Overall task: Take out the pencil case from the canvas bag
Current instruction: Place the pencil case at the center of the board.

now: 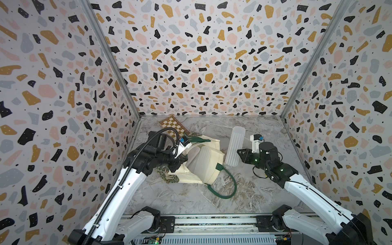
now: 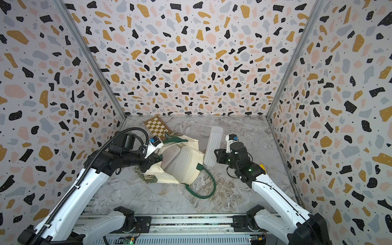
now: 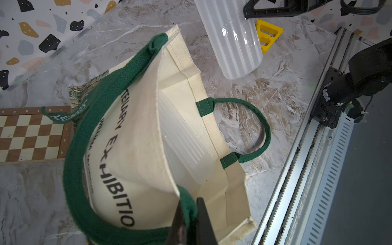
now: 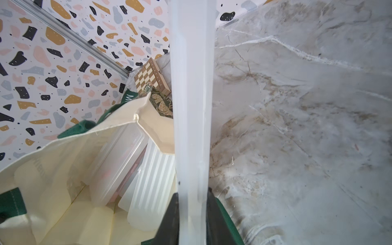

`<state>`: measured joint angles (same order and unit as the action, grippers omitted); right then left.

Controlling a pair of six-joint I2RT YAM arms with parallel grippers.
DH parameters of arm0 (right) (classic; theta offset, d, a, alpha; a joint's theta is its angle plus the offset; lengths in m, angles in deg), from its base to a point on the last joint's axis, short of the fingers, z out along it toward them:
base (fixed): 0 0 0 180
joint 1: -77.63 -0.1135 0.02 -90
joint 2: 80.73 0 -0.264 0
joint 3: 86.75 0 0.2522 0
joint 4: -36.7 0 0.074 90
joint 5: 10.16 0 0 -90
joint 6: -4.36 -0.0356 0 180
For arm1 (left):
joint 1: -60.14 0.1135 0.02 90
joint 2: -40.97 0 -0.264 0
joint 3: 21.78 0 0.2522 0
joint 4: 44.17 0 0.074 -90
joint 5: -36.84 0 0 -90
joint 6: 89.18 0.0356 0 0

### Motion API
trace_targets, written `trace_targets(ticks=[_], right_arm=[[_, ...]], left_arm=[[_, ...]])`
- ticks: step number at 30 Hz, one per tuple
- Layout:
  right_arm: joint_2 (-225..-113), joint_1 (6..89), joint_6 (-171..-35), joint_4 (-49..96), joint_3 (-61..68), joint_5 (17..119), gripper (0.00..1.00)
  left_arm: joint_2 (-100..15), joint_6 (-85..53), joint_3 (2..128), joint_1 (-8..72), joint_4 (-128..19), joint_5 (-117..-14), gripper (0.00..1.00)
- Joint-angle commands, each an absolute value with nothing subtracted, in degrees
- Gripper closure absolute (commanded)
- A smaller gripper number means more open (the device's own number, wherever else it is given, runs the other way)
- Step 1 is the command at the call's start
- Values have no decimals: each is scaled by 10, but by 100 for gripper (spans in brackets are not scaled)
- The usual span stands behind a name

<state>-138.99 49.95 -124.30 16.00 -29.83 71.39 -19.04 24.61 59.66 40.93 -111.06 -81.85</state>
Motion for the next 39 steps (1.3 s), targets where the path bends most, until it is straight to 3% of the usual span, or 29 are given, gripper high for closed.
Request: trace_targets(ticks=[1, 17, 26, 39], right_arm=[[-1405, 534, -1212, 168, -253, 684, 100], [-1578, 673, -1210, 246, -179, 652, 100], [-1683, 692, -1236, 283, -139, 663, 100], [-1766, 711, -1243, 309, -135, 649, 100]], left_arm=[[-186, 266, 635, 410, -1095, -860, 100], [-161, 289, 643, 410, -1158, -882, 100], [-153, 292, 622, 411, -1145, -821, 100], [-156, 279, 593, 416, -1131, -824, 100]])
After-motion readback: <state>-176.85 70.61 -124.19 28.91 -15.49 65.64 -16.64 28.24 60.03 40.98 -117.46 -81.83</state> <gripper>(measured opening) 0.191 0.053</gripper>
